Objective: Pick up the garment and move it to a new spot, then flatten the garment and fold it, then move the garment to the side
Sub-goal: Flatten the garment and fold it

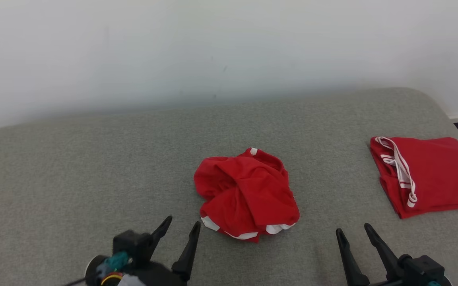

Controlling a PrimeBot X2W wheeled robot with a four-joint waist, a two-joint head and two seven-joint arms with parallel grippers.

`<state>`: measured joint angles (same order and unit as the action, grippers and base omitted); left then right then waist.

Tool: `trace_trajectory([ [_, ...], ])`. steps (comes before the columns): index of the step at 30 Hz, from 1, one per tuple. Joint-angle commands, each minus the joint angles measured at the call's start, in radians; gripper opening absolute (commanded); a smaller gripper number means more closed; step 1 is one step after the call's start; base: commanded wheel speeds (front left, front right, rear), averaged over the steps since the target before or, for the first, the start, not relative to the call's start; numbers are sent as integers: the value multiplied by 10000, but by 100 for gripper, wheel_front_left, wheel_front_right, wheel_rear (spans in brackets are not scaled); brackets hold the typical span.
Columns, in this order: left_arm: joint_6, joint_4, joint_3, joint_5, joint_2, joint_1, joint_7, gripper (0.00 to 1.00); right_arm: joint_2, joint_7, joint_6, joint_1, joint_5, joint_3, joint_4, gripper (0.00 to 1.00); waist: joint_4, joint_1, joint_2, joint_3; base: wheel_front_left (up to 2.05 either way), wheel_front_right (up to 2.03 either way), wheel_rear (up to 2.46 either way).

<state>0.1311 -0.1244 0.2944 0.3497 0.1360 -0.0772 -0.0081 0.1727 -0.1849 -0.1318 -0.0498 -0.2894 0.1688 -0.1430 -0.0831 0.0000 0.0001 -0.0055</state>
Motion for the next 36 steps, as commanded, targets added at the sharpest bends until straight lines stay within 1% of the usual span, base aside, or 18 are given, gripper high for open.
trace_trajectory([
  [1, -12, -162, 234, 221, -4, -408, 670, 100, -47, -12, 20, -56, -31, 41, -7, 100, -345, 0, -1, 100, 0, 0, 0],
  [3, -18, -380, 406, 604, -153, -1128, 1775, 100, -90, -43, 20, 3, -41, 133, -39, 100, -613, 0, -1, 160, 0, 0, 0],
  [5, -185, -752, 461, 819, -278, -1632, 2817, 100, -122, -70, 20, 83, -50, 258, -74, 100, -936, 0, -1, 239, 0, 0, 0],
  [8, -477, -1179, 398, 1247, -496, -2277, 3698, 100, -179, -112, 20, 245, -72, 449, -139, 100, -1453, 0, -1, 390, 0, 0, 0],
  [10, -697, -1436, 296, 1530, -608, -2550, 3936, 100, -214, -158, 20, 330, -94, 510, -179, 100, -1784, 0, -1, 494, 0, 0, 0],
  [13, -1044, -1774, 172, 1732, -688, -2875, 4013, 100, -237, -220, 20, 429, -121, 602, -279, 100, -2219, 0, -1, 647, 0, 0, 0],
  [14, -1044, -1774, 172, 1732, -688, -2875, 4013, 100, -237, -220, 20, 429, -121, 602, -279, 100, -2219, 0, -1, 647, 0, 0, 0],
  [16, -1240, -2037, 89, 1964, -763, -3129, 4046, 100, -271, -309, 20, 531, -160, 648, -354, 100, -2512, 0, -1, 761, 0, 0, 0],
  [21, -1535, -2317, 32, 2393, -805, -3444, 4038, 100, -301, -412, 20, 605, -187, 735, -490, 100, -2781, 0, -1, 894, 0, 0, 0],
  [22, -1568, -2375, 22, 2414, -807, -3497, 4015, 75, -308, -441, 20, 626, -188, 743, -507, 100, -2800, 0, -1, 910, 0, 0, 0],
  [23, -1607, -2382, 5, 2428, -816, -3571, 3908, 24, -316, -459, 20, 644, -196, 743, -521, 100, -2811, 0, -1, 926, 0, 0, 0],
  [24, -1640, -2384, -17, 2443, -817, -3650, 3818, 0, -320, -455, 20, 658, -204, 738, -535, 100, -2811, 0, -1, 944, 0, 0, 0],
  [26, -1502, -2334, 17, 2647, -836, -3770, 3606, 0, -323, -493, 20, 664, -208, 681, -563, 100, -2766, 0, -1, 976, 0, 0, 0],
  [29, -1208, -2046, 61, 3480, -856, -4068, 3124, 0, -359, -542, 20, 685, -160, 648, -595, 100, -2644, 0, -1, 972, 0, 0, 0],
  [33, -938, -1328, 824, 5381, -859, -4654, 2183, 0, -350, -538, 20, 715, -129, 717, -661, 100, -2471, 0, -1, 901, 0, 0, 0],
  [36, -792, -668, 1424, 7043, -853, -5110, 1130, 0, -326, -535, 20, 776, -143, 748, -699, 100, -2338, 0, -1, 829, 0, 0, 0],
])
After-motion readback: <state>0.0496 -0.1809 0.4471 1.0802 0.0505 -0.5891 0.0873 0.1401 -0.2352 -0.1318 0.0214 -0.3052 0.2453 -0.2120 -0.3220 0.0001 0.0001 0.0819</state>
